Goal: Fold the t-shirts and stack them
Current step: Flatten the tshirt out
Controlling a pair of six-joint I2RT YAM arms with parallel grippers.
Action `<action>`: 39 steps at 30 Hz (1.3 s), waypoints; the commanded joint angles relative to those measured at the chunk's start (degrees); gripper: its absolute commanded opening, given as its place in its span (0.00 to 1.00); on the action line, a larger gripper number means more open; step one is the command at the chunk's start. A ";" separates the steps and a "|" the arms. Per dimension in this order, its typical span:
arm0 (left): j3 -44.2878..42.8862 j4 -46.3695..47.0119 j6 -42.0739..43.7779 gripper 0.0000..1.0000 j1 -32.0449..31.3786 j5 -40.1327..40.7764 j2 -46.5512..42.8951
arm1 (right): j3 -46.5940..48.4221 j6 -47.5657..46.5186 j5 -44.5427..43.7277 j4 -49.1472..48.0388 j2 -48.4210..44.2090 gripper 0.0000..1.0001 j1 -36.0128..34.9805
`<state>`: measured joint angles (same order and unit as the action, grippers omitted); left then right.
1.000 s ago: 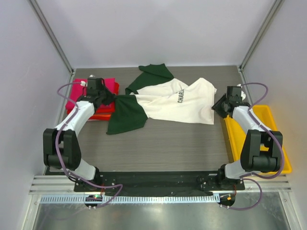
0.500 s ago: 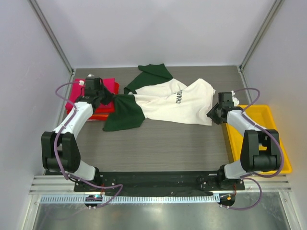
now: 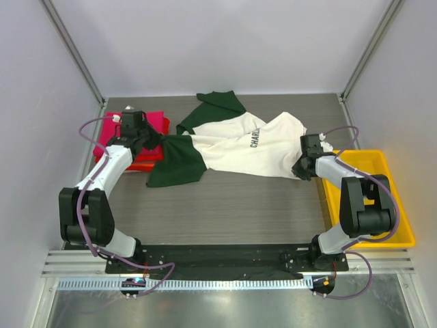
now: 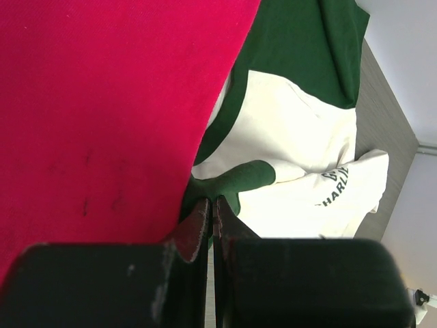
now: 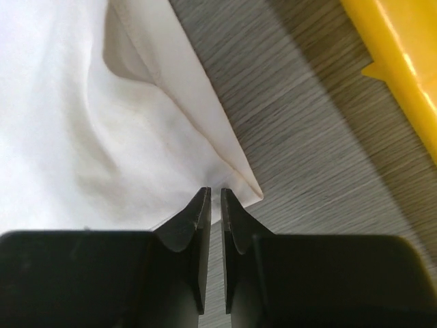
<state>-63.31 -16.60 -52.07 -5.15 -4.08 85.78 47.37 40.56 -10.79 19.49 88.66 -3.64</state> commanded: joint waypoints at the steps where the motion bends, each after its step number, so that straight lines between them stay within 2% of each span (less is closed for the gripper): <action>1: -1.11 0.08 1.18 0.00 0.58 0.12 -1.49 | -2.19 0.49 -4.06 1.61 -1.91 0.17 -0.14; 4: -1.38 -0.54 1.62 0.00 0.49 0.82 -1.58 | -4.91 0.67 -4.68 1.70 -5.42 0.15 -0.14; 7: -1.55 -0.63 1.71 0.00 0.58 1.00 -1.58 | -6.41 1.02 -4.77 2.83 -8.06 0.01 -0.14; 13: -1.64 -1.33 1.80 0.00 0.93 1.09 -2.02 | -8.17 2.16 -5.12 4.42 -12.72 0.01 -0.05; 16: -1.38 -1.33 1.80 0.00 0.93 1.00 -2.37 | -6.96 0.93 -4.25 2.58 -13.17 0.11 -0.14; 18: -1.20 -1.42 1.80 0.00 0.93 0.74 -2.54 | -4.67 -0.56 -3.11 2.14 -10.27 0.16 -0.14; 20: -1.12 -1.42 1.71 0.00 0.93 0.39 -2.63 | -1.07 -2.66 -0.05 0.04 -5.99 0.33 -0.14; 22: -0.94 -1.42 1.71 0.00 0.93 -0.05 -2.89 | 2.79 -3.29 2.26 0.29 -2.89 0.33 -0.14; 24: -0.76 -1.59 1.80 0.00 0.93 0.03 -3.16 | 4.74 -3.38 2.70 0.03 0.52 0.30 -0.14; 30: -1.20 -2.82 2.50 0.00 1.02 0.82 -3.95 | 7.21 -1.54 0.16 -0.06 4.76 0.12 0.12; 31: -1.29 -2.91 2.50 0.00 1.02 0.91 -3.86 | 6.77 -1.10 -0.11 0.11 5.72 0.09 0.04; 32: -1.29 -3.00 2.50 0.00 1.10 0.91 -3.78 | 6.50 -0.92 -0.55 0.29 6.08 0.01 0.21; 35: -1.38 -3.09 2.33 0.00 1.54 0.91 -3.43 | 4.92 0.40 -2.82 2.04 6.61 0.01 0.39; 39: -1.20 -3.44 2.07 0.00 1.98 1.61 -3.42 | 1.68 5.66 -14.86 7.75 1.70 0.01 0.56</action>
<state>-63.31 -19.94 -50.57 -4.19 -4.08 84.33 51.99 42.09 -14.37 20.64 94.11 -3.68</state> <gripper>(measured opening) 0.006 0.022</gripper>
